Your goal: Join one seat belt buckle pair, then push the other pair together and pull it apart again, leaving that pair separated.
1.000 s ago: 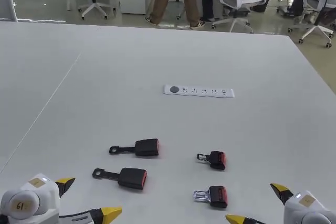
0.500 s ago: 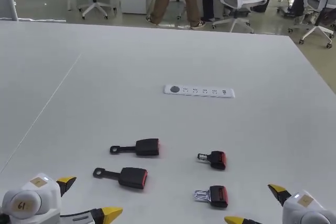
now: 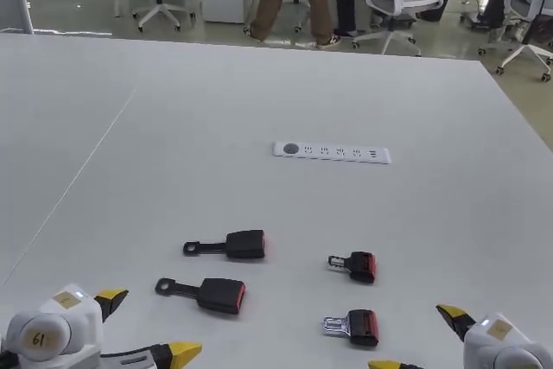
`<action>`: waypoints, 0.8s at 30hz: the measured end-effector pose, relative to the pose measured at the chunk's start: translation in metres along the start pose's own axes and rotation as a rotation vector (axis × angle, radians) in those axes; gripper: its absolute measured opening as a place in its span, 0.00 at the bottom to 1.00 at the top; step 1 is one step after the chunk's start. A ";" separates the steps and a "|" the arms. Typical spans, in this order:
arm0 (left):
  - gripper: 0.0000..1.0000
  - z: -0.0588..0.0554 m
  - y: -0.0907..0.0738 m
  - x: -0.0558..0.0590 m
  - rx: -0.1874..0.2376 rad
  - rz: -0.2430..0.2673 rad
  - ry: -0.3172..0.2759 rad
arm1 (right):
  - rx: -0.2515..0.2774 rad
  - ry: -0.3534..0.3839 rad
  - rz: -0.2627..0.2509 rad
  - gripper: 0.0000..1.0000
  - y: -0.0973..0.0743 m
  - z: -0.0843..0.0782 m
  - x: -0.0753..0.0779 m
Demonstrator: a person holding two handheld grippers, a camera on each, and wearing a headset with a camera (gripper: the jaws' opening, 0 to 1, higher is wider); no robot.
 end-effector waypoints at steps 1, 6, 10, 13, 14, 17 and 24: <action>0.94 0.000 0.001 0.000 -0.002 -0.003 0.002 | -0.003 -0.002 0.004 0.91 0.001 0.000 0.000; 0.93 0.000 0.006 -0.001 -0.026 -0.019 0.027 | -0.019 -0.026 0.035 0.90 0.005 0.002 0.000; 0.92 0.002 0.012 -0.004 -0.036 -0.030 0.044 | -0.030 -0.055 0.057 0.90 0.010 0.004 -0.001; 0.91 0.003 0.016 -0.006 -0.047 -0.039 0.066 | -0.041 -0.081 0.075 0.90 0.015 0.005 -0.002; 0.90 0.004 0.017 -0.007 -0.049 -0.041 0.071 | -0.044 -0.084 0.081 0.90 0.017 0.005 -0.002; 0.87 0.005 0.020 -0.011 -0.054 -0.049 0.094 | -0.052 -0.098 0.091 0.89 0.021 0.007 -0.001; 0.84 0.004 0.031 -0.022 -0.092 -0.069 0.165 | -0.075 -0.113 0.131 0.88 0.033 0.010 0.001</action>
Point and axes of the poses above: the centre of the closed fingertips' face, and the gripper's own axes: y roughly forward along the fingers, x roughly to its right, z roughly out of its top, the point moved 7 cm from there along -y, roughly backward along the fingers, and after that the axes turned 9 degrees about -z, right-handed, at the moved point
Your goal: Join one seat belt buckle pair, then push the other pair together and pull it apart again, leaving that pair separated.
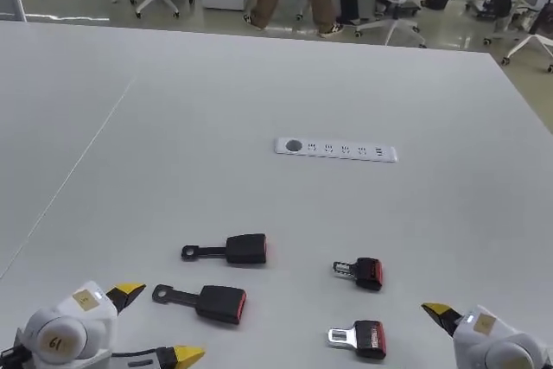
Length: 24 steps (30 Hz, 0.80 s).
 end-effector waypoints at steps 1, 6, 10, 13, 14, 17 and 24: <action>0.84 -0.001 0.002 -0.001 -0.006 -0.002 0.003 | -0.003 -0.002 0.006 0.88 0.001 0.000 0.000; 0.80 -0.001 0.010 -0.006 -0.024 -0.028 0.018 | -0.024 -0.034 0.055 0.85 0.010 0.001 0.000; 0.79 -0.001 0.020 -0.011 -0.060 -0.059 0.066 | -0.045 -0.062 0.085 0.84 0.016 0.003 0.002; 0.78 0.000 0.027 -0.015 -0.090 -0.080 0.101 | -0.060 -0.088 0.115 0.83 0.020 0.006 0.004; 0.78 0.000 0.028 -0.015 -0.093 -0.082 0.106 | -0.059 -0.090 0.118 0.83 0.020 0.006 0.004; 0.77 0.001 0.035 -0.019 -0.112 -0.104 0.136 | -0.074 -0.096 0.147 0.81 0.025 0.008 0.007; 0.75 0.001 0.052 -0.025 -0.164 -0.152 0.196 | -0.097 -0.145 0.199 0.80 0.037 0.012 0.008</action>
Point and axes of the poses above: the centre of the closed fingertips' face, and the gripper's own axes: y roughly forward along the fingers, x roughly to its right, z roughly out of its top, the point moved 7 cm from there along -y, roughly backward along the fingers, and after that the axes turned 9 degrees about -z, right-handed, at the moved point
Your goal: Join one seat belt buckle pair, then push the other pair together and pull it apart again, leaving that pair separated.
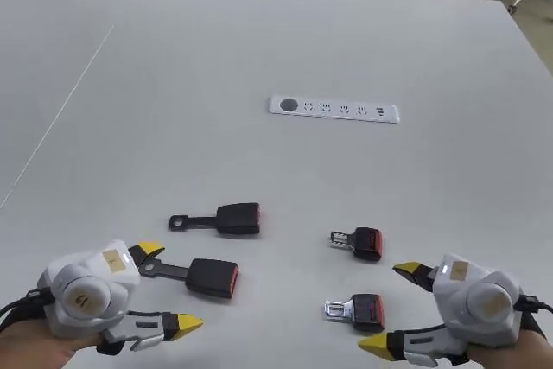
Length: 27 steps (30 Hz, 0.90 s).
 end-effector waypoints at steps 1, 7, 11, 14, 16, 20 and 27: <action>0.74 0.000 0.001 -0.001 -0.007 -0.008 0.010 | -0.006 -0.011 0.009 0.79 0.001 0.000 -0.001; 0.69 0.002 0.013 -0.006 -0.060 -0.066 0.085 | -0.026 -0.038 0.051 0.78 0.011 0.001 0.000; 0.67 0.002 0.022 -0.009 -0.108 -0.113 0.145 | -0.048 -0.072 0.100 0.75 0.014 -0.001 -0.003; 0.67 0.003 0.028 -0.014 -0.135 -0.132 0.184 | -0.062 -0.091 0.110 0.72 0.016 -0.002 -0.001; 0.66 0.004 0.034 -0.018 -0.151 -0.149 0.212 | -0.071 -0.092 0.125 0.71 0.018 -0.004 0.001; 0.62 0.006 0.042 -0.021 -0.210 -0.201 0.317 | -0.079 -0.111 0.148 0.68 0.020 -0.004 0.002; 0.58 0.001 0.056 -0.028 -0.269 -0.265 0.404 | -0.134 -0.203 0.214 0.62 0.029 -0.009 -0.002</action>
Point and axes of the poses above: the centre of the closed fingertips' face, and the gripper's own axes: y roughly forward along the fingers, x roughly to its right, z roughly out of its top, the point moved 7 cm from there along -y, roughly backward along the fingers, and after that the axes turned 9 degrees about -z, right-handed, at the moved point
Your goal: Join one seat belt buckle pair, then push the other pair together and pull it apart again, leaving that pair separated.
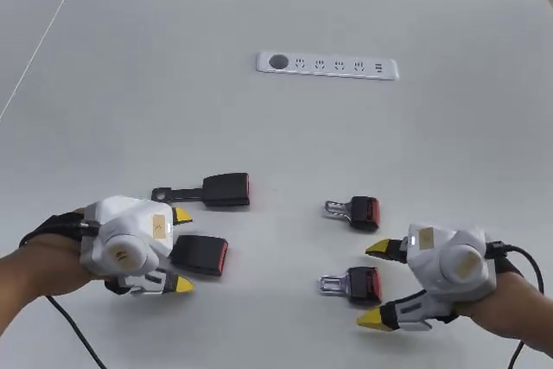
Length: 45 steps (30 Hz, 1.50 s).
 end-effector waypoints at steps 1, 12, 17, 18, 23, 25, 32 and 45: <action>0.56 0.000 0.001 0.000 0.005 -0.017 0.016 | -0.003 -0.002 0.002 0.62 0.001 0.000 0.000; 0.44 -0.005 0.007 -0.002 0.028 -0.094 0.000 | -0.001 0.029 0.033 0.52 0.005 -0.004 0.008; 0.42 -0.006 0.007 -0.002 0.049 -0.103 -0.020 | 0.006 0.020 0.044 0.45 0.005 -0.006 0.008; 0.42 -0.004 0.007 -0.001 0.048 -0.105 -0.022 | 0.004 0.006 0.046 0.41 0.005 -0.006 0.008; 0.34 -0.001 0.006 0.000 0.034 -0.112 -0.005 | -0.006 0.002 0.027 0.35 0.004 -0.007 0.007; 0.34 0.000 0.006 0.001 0.033 -0.113 0.001 | -0.009 0.016 0.020 0.35 0.004 -0.006 0.008; 0.34 0.001 0.006 0.001 0.025 -0.121 0.017 | -0.003 0.047 -0.025 0.35 0.004 -0.003 0.017; 0.34 0.004 0.006 -0.001 -0.001 -0.156 0.052 | -0.016 -0.011 -0.004 0.34 0.012 0.009 0.019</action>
Point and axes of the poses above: the centre of the closed fingertips' face, and the gripper's own axes: y roughly forward along the fingers, x roughly to its right, z roughly out of its top, the point moved 7 cm from there along -y, roughly backward along the fingers, and after that the axes turned 9 degrees about -z, right-handed, at the moved point
